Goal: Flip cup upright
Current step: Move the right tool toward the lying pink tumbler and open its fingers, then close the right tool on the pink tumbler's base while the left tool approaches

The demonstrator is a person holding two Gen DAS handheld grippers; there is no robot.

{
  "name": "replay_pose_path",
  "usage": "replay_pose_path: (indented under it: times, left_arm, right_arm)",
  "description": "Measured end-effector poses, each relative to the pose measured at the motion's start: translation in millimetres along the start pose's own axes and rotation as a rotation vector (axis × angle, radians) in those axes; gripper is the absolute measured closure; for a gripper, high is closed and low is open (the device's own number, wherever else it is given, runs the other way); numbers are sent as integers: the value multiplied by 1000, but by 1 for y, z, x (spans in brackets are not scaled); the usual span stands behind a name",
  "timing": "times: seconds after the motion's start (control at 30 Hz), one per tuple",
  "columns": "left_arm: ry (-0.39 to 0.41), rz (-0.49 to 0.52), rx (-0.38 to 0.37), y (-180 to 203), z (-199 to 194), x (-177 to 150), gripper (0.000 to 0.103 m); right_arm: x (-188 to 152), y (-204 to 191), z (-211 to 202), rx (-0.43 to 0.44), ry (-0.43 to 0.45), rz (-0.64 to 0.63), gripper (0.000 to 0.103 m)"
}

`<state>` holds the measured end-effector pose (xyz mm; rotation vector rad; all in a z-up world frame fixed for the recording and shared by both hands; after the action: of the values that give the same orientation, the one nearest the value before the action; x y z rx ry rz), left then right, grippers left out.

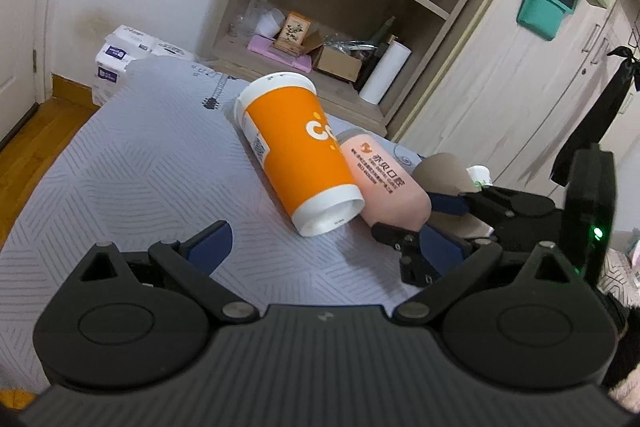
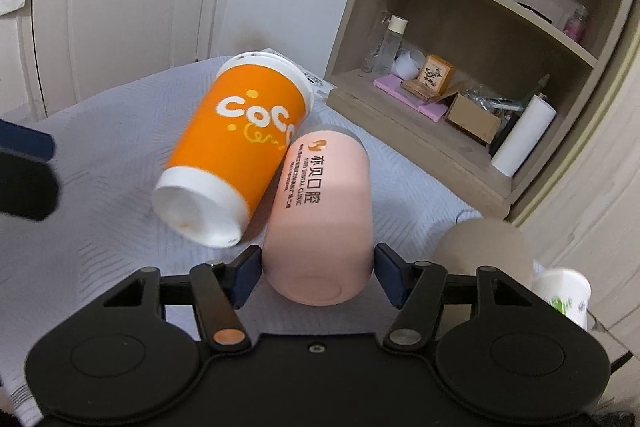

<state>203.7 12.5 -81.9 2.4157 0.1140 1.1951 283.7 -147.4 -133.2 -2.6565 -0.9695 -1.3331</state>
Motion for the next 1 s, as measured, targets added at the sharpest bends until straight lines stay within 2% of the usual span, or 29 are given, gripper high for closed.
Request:
replay_pose_path:
  times: [0.17, 0.3, 0.47, 0.77, 1.0]
  left_arm:
    - [-28, 2, -30, 12, -1, -9, 2]
    - [-58, -3, -60, 23, -2, -18, 2]
    - [-106, -31, -107, 35, -2, -30, 2]
    - [-194, -78, -206, 54, 7, -54, 2]
    - [-222, -87, -230, 63, 25, -56, 2]
  right_arm:
    - [-15, -6, -23, -1, 6, 25, 36]
    - [-28, -12, -42, -41, 9, 48, 36]
    - [-44, -20, -64, -35, 9, 93, 36]
    - [-72, -32, -89, 4, -19, 159, 36]
    - [-85, -22, -87, 66, -39, 264, 36]
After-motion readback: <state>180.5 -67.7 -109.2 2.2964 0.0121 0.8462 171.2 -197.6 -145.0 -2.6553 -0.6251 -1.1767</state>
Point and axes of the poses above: each gripper's, at about its wrist camera, not at the fingertips, and z roughly the way its jaws point, y to its right, x to its top, the point moved 7 cm from there along z, roughly the way its jaws point, and after that the axes turned 1 degree about z, right-handed, at the moved point
